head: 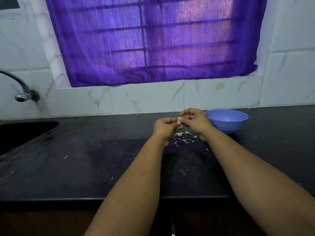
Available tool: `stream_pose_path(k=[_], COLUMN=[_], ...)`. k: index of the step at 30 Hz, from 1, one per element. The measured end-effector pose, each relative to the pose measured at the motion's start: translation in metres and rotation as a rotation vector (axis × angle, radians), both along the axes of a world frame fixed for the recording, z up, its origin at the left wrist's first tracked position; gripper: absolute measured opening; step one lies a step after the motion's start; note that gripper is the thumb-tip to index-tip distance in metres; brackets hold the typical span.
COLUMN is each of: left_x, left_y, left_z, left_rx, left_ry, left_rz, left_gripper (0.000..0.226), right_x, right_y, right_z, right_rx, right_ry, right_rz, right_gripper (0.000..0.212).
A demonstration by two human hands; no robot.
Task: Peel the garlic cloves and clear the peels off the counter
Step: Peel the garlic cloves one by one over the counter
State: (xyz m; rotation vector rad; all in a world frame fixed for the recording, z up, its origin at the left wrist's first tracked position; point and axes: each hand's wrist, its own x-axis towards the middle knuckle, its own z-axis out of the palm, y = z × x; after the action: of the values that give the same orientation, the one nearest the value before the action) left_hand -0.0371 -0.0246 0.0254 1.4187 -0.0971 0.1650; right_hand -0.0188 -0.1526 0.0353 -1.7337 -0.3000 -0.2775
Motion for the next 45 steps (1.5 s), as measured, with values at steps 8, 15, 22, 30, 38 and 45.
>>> stream_pose_path(k=[8, 15, 22, 30, 38, 45], left_x=[-0.003, -0.003, 0.001, 0.011, 0.011, 0.009], left_y=[0.001, -0.003, -0.005, 0.004, -0.001, -0.001], left_z=[0.002, 0.003, 0.001, 0.003, 0.000, -0.001], left_rx=[-0.089, -0.108, -0.075, -0.179, 0.054, 0.159], left_ry=[-0.041, -0.052, -0.134, -0.146, -0.026, -0.046], left_rz=[0.052, 0.094, 0.075, 0.147, 0.128, 0.116], left_gripper=[0.005, 0.012, 0.012, 0.012, 0.017, 0.017], right_x=[-0.003, -0.004, 0.001, 0.000, 0.000, 0.004], right_y=[0.003, 0.007, 0.009, -0.009, -0.011, -0.006], right_z=[0.007, 0.008, 0.010, 0.009, 0.008, 0.011], right_rx=[0.145, 0.179, 0.147, -0.183, -0.522, -0.161], right_ry=[0.078, 0.099, 0.096, 0.087, 0.159, 0.010], right_rz=[0.036, -0.030, -0.162, -0.406, -0.188, -0.012], right_gripper=[0.025, 0.042, 0.049, 0.016, 0.020, 0.028])
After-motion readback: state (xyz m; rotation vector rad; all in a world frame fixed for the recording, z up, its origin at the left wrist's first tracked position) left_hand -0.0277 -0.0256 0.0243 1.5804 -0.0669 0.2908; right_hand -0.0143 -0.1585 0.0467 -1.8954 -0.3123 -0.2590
